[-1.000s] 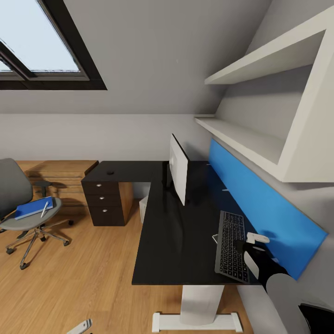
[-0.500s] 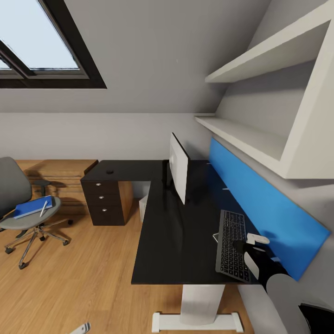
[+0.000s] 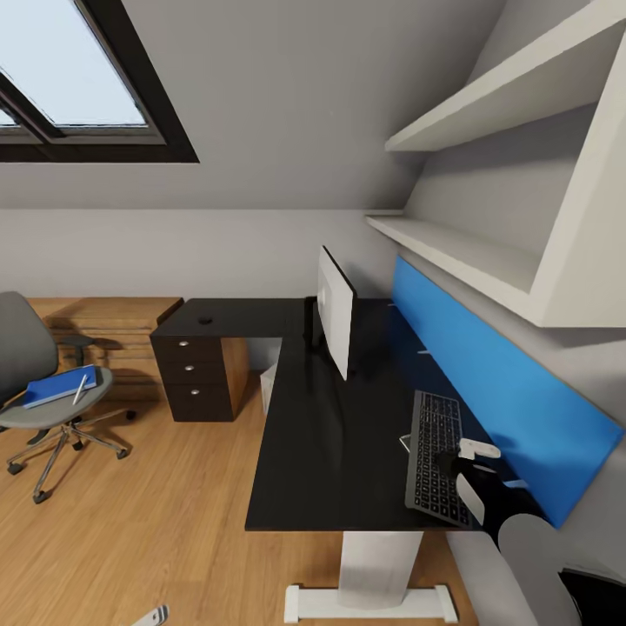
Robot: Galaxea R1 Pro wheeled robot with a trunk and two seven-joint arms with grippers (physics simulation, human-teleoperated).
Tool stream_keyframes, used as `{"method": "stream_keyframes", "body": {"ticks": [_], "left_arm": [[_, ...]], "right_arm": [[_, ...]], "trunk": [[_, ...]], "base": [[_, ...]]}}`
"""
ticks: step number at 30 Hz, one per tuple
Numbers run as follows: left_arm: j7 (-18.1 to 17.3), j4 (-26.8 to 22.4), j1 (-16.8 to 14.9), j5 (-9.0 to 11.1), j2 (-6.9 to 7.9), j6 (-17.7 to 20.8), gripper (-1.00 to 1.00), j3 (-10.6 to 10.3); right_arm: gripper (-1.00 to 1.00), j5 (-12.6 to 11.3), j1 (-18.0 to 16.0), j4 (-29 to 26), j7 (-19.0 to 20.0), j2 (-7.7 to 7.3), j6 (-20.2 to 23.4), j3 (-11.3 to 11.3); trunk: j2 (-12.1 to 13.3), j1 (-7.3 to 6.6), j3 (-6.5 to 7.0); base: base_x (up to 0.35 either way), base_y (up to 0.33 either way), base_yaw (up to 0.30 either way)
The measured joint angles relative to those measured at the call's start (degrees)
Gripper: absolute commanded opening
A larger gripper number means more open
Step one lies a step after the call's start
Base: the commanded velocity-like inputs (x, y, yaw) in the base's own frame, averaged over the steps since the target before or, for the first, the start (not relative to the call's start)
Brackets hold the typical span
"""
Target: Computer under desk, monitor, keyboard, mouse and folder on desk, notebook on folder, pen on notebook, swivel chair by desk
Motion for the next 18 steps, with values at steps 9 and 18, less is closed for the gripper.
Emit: {"method": "stream_keyframes", "body": {"ticks": [9, 18], "left_arm": [[0.1, 0.0, 0.0, 0.0, 0.00, 0.0, 1.00, 0.0], [0.1, 0.0, 0.0, -0.1, 0.00, 0.0, 1.00, -0.1]], "right_arm": [[1.00, -0.1, 0.0, 1.5, 1.1, 0.00, -0.2, -0.1], [1.00, -0.1, 0.0, 1.7, 1.3, -0.08, -0.2, -0.2]], "trunk": [[-3.6, 1.98, -1.62], [-7.2, 3.96, -3.24]], "base": [[0.000, 0.000, 0.000], [0.000, 0.000, 0.000]]}}
